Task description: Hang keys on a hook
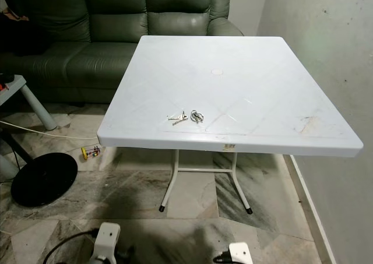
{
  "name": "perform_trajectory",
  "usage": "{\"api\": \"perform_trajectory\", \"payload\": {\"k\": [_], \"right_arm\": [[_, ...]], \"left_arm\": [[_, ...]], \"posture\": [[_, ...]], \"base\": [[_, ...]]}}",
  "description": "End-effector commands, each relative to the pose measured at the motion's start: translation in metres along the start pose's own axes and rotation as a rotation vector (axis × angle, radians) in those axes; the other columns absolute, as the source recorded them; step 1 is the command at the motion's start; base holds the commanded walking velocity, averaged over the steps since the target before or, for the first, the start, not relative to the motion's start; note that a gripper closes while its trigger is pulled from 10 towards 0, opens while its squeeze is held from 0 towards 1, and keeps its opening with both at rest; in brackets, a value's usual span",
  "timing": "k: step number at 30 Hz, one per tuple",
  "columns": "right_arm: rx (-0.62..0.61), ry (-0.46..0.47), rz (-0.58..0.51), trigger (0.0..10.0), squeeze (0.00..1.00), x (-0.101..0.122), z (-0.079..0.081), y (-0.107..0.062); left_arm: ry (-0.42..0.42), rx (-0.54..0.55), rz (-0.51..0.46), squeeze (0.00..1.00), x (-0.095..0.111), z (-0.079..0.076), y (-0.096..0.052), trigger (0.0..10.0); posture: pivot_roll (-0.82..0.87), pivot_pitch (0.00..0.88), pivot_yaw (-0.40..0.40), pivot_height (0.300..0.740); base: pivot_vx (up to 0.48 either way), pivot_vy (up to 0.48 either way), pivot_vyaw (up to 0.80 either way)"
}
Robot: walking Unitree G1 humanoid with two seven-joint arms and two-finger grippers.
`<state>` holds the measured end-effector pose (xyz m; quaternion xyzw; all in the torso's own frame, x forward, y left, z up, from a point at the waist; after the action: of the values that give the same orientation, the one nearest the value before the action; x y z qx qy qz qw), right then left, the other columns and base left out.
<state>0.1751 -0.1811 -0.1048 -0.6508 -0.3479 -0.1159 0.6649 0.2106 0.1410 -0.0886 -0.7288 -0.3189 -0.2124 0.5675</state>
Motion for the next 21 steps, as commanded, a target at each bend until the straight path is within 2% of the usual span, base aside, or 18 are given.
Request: {"api": "perform_trajectory", "payload": {"k": [1, 7, 8, 12, 13, 14, 16, 17, 18, 21], "right_arm": [[-0.019, -0.003, -0.117, 10.0, 0.0, 0.025, -0.009, 0.003], [-0.034, -0.016, -0.275, 10.0, 0.0, 0.058, -0.019, 0.003], [-0.042, -0.007, -0.335, 10.0, 0.0, 0.071, -0.022, 0.002], [-0.051, 0.006, -0.394, 10.0, 0.0, 0.084, -0.025, 0.002], [-0.063, 0.0, -0.477, 10.0, 0.0, 0.104, -0.027, 0.0], [-0.063, 0.0, -0.477, 10.0, 0.0, 0.104, -0.027, 0.0], [-0.097, -0.006, -0.58, 10.0, 0.0, 0.129, -0.032, -0.005], [-0.1, -0.007, -0.591, 10.0, 0.0, 0.132, -0.033, -0.005], [-0.128, -0.018, -0.656, 10.0, 0.0, 0.145, -0.035, -0.01], [-0.15, -0.031, -0.749, 10.0, 0.0, 0.161, -0.036, -0.019]], "left_arm": [[-0.027, -0.033, -0.109, 0.0, 0.025, -0.003, 0.003, 10.0], [-0.08, -0.088, -0.275, 0.0, 0.063, -0.01, 0.006, 10.0], [-0.104, -0.106, -0.335, 0.0, 0.078, -0.012, 0.005, 10.0], [-0.115, -0.129, -0.397, 0.0, 0.092, -0.014, 0.004, 10.0], [-0.123, -0.163, -0.472, 0.0, 0.11, -0.018, 0.002, 10.0], [-0.123, -0.163, -0.472, 0.0, 0.11, -0.018, 0.002, 10.0], [-0.097, -0.195, -0.565, 0.0, 0.134, -0.024, -0.003, 10.0], [-0.099, -0.201, -0.571, 0.0, 0.136, -0.025, -0.003, 10.0], [-0.107, -0.212, -0.623, 0.0, 0.146, -0.026, -0.008, 10.0], [-0.12, -0.231, -0.694, 0.0, 0.156, -0.027, -0.017, 10.0]], "posture": [[0.01, 0.0, -0.004, 0.715], [0.02, 0.0, -0.012, 0.715], [0.03, 0.0, -0.014, 0.715], [0.03, 0.0, -0.014, 0.715], [0.03, 0.0, -0.014, 0.715], [0.03, 0.0, -0.014, 0.715], [0.03, 0.0, -0.014, 0.715], [0.03, 0.0, -0.014, 0.715], [0.02, 0.0, -0.012, 0.715], [0.02, 0.0, -0.012, 0.715]], "base": [[0.0, 0.0, 0.0], [0.0, 0.0, 0.0], [0.0, 0.0, 0.0], [0.0, 0.0, 0.0], [0.0, 0.0, 0.0], [0.0, 0.0, 0.0], [0.0, 0.0, 0.0], [0.0, 0.0, 0.0], [0.0, 0.0, 0.0], [0.0, 0.0, 0.0]]}}
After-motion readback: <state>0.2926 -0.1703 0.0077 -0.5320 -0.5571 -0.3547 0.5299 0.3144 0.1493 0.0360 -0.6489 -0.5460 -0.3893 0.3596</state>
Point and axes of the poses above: a point about 5 cm out from each wrist's last joint towards the gripper, its own y axis pointing out of the wrist towards the gripper, its own x axis along the axis of the wrist's last joint, z = x × y, the point moved 2 cm from there along y, pointing out of the wrist towards the gripper, and after that the axes turned 15 degrees about -y, right-handed, at the moved point
